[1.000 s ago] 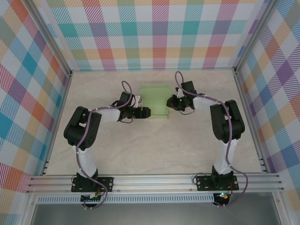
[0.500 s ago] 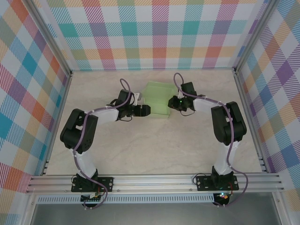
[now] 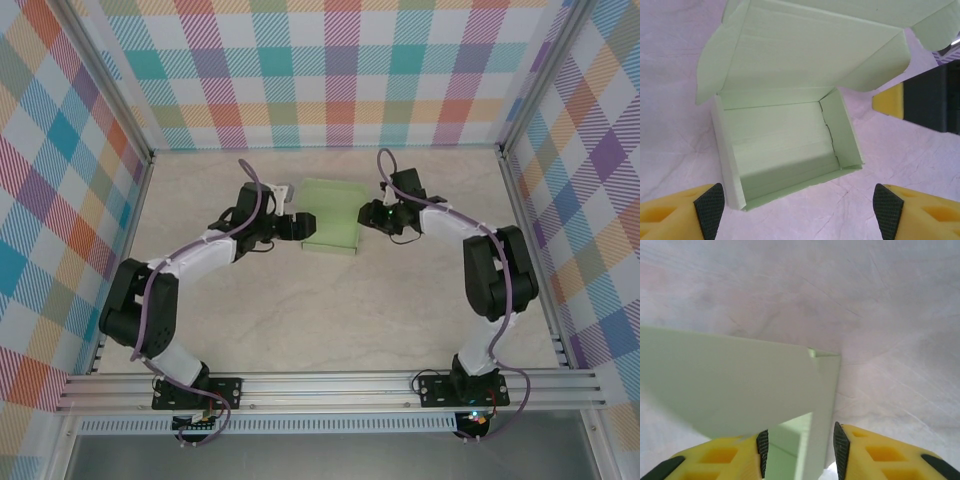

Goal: Fold the paper box

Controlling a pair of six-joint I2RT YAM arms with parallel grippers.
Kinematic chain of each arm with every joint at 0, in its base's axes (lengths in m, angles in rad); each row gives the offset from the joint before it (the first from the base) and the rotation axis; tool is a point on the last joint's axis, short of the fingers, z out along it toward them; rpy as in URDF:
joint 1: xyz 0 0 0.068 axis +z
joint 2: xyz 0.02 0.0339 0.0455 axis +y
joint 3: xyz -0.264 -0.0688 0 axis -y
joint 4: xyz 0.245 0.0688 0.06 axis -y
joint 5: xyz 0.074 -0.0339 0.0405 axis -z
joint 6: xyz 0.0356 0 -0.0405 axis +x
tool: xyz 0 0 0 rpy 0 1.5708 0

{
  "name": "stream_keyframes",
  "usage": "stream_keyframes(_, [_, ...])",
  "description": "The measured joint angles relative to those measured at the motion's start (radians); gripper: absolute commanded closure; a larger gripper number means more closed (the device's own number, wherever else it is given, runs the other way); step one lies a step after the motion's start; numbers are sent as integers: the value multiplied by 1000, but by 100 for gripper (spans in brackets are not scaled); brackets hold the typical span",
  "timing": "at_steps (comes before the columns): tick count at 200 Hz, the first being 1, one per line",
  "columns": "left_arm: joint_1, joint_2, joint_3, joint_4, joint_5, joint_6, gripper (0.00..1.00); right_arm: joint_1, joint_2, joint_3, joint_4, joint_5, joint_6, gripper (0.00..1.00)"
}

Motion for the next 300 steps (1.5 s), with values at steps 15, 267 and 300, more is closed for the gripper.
stream_keyframes(15, [6, -40, -4, -22, -27, 4, 18, -8, -45, -3, -3, -1, -7, 56])
stream_keyframes(267, [138, 267, 249, -2, 172, 197, 27, -181, 39, 162, -80, -402, -209, 34])
stream_keyframes(300, [103, 281, 282, -2, 147, 208, 36, -159, 72, 162, -80, -393, -225, 36])
